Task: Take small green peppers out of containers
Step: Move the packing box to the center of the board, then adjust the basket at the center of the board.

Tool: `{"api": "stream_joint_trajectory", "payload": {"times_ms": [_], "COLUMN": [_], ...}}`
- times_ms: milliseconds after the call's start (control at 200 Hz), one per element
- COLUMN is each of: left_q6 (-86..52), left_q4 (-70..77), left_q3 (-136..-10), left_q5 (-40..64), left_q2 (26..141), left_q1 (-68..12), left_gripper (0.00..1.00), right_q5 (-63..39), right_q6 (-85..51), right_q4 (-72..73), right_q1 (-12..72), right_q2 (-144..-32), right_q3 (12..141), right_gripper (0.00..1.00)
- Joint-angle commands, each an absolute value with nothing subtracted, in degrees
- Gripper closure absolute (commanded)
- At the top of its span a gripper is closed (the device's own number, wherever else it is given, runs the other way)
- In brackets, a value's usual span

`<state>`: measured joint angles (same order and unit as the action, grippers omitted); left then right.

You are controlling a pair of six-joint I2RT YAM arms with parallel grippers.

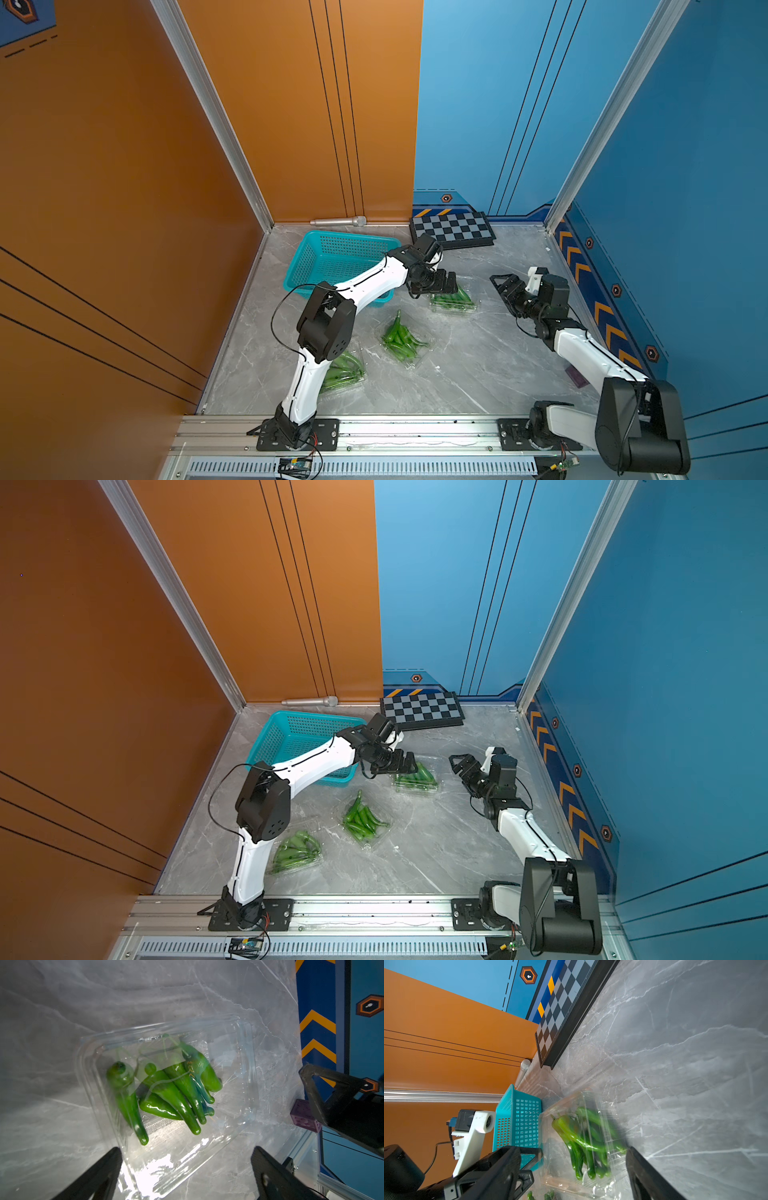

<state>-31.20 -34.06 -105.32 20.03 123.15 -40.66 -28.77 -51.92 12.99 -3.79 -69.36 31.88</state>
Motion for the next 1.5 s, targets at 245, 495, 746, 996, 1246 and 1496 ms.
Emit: {"api": "stream_joint_trajectory", "payload": {"times_ms": [245,495,746,996,1246,1496], "left_q6": [-31.1,-31.1,-31.1,-30.0,-28.7,-28.7], "left_q4": [-34.8,-32.4,-29.6,-29.7,-30.0,-30.6], "left_q3": [-102.0,-94.0,-93.7,-89.4,-88.5,-92.3], "left_q5": [18.8,17.6,20.9,20.3,20.2,22.0], "left_q2": [117.3,112.5,117.4,115.7,116.1,119.4], "left_q1": [-40.3,-36.1,-33.9,-31.7,-30.5,-31.1], "left_gripper": [0.01,0.0,0.03,0.07,0.1,0.17], "right_q5": [-31.4,-31.3,-31.2,-31.2,-31.7,-32.1], "right_q6": [-51.0,-50.1,-51.9,-52.6,-54.8,-56.1], "right_q4": [11.3,9.3,10.1,10.9,14.4,16.0], "right_q1": [-4.6,-3.2,-2.0,-2.0,-1.7,-1.4], "right_q2": [-70.6,-74.3,-77.6,-80.7,-84.0,-86.0], "right_q3": [32.4,35.1,37.4,39.4,40.7,42.2], "right_gripper": [0.19,0.19,0.2,0.19,0.2,0.2]}}
